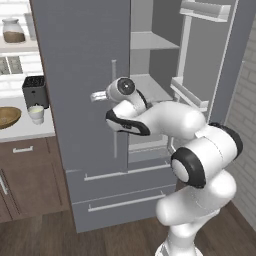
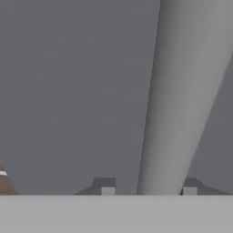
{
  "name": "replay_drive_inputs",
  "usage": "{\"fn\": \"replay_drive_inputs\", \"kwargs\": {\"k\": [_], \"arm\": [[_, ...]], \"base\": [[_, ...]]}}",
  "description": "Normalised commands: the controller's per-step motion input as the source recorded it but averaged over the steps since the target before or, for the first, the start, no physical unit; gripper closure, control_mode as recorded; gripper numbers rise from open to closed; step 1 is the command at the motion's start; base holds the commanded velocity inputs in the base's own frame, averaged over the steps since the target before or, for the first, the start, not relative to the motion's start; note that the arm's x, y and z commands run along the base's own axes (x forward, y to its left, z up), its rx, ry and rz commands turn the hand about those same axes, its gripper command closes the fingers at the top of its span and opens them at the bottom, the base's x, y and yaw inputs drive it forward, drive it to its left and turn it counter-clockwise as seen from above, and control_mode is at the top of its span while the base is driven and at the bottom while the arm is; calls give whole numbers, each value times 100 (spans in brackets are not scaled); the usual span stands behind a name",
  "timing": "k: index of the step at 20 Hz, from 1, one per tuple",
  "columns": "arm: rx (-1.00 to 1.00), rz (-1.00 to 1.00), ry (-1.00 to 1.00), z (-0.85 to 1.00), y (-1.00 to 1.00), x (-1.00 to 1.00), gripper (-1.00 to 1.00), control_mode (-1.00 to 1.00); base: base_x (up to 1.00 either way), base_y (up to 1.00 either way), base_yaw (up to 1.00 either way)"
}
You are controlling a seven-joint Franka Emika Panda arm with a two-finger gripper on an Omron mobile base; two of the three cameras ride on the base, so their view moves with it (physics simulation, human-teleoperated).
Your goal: Grab a lemon wedge from the fridge and one ice cube from the ice bowl, and put them in the glass of lemonade.
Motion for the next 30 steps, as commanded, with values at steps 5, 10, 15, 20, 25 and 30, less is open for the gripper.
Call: {"fn": "replay_drive_inputs", "kwargs": {"k": [5,10,15,20,25,30], "arm": [[0,13,0,35,69,-100,100,-100],[0,12,0,39,72,-100,100,-100],[0,6,-1,36,60,-96,100,-100],[0,0,-9,24,57,-99,-100,-100],[0,1,-12,49,20,-92,-100,-100],[9,0,-19,78,-21,-98,-100,-100]], "base": [[0,0,0],[0,0,0],[0,0,0],[0,0,0],[0,0,0],[0,0,0]]}}
